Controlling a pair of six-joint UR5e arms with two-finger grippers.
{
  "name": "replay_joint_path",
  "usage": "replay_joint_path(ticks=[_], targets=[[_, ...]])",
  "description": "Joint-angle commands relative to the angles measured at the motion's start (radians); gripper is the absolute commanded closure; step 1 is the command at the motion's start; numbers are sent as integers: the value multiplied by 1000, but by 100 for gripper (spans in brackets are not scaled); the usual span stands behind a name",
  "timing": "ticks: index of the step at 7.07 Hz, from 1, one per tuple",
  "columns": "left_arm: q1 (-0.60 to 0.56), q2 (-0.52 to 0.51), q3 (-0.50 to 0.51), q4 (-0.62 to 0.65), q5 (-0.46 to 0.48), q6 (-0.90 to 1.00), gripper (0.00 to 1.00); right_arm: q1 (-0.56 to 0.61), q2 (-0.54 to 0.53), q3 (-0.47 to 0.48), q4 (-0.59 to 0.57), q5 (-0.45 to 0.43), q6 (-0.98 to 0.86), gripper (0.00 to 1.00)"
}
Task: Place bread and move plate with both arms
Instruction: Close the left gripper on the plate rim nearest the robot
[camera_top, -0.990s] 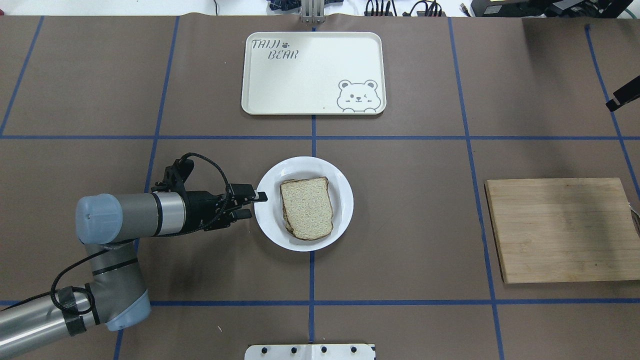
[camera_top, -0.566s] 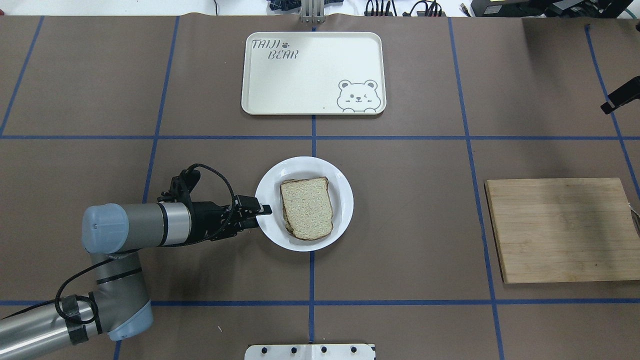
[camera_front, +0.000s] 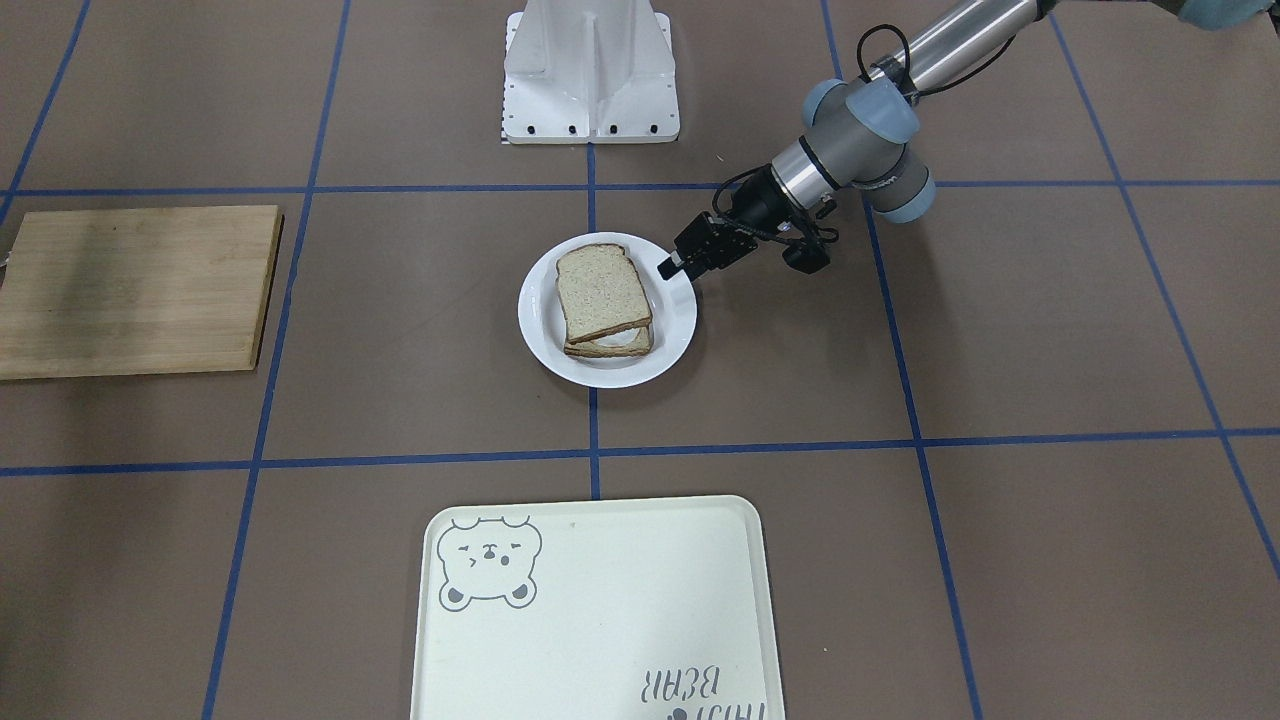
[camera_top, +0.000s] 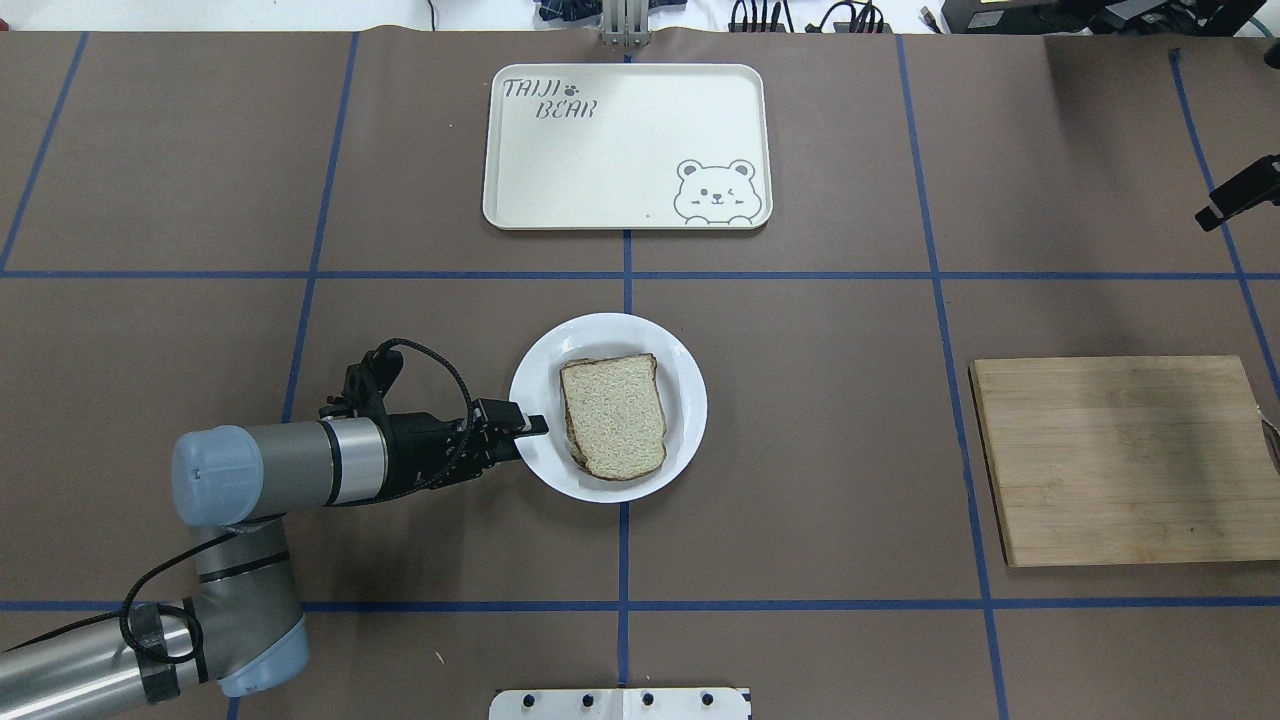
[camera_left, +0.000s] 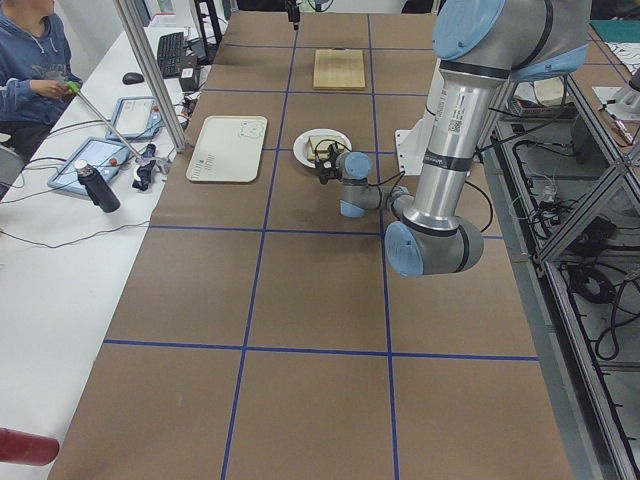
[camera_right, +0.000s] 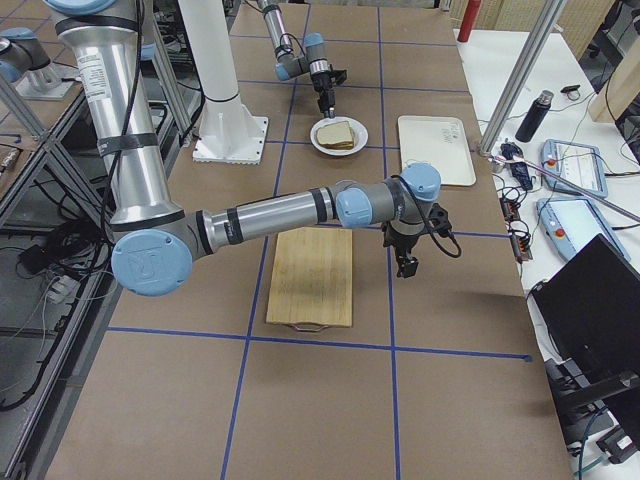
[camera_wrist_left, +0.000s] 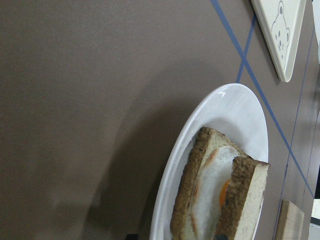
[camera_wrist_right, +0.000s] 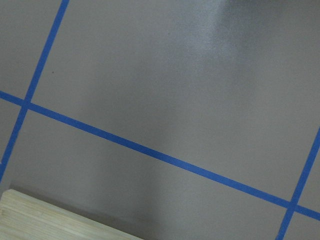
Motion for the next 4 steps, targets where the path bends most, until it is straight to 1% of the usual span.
replay_joint_path(ticks=[1,2,3,4], targets=[[15,-16,5,-2,27,0,41,-2,0,8,-1,1,0,0],[19,-18,20,-2,47,0,43,-2,0,10,-3,1,0,0],[28,-24,23,-2,49,0,48,-2,-2,10,-3,1,0,0],[33,-26,29,-2,49,0,48,-3,-2,10,-3,-1,0,0]])
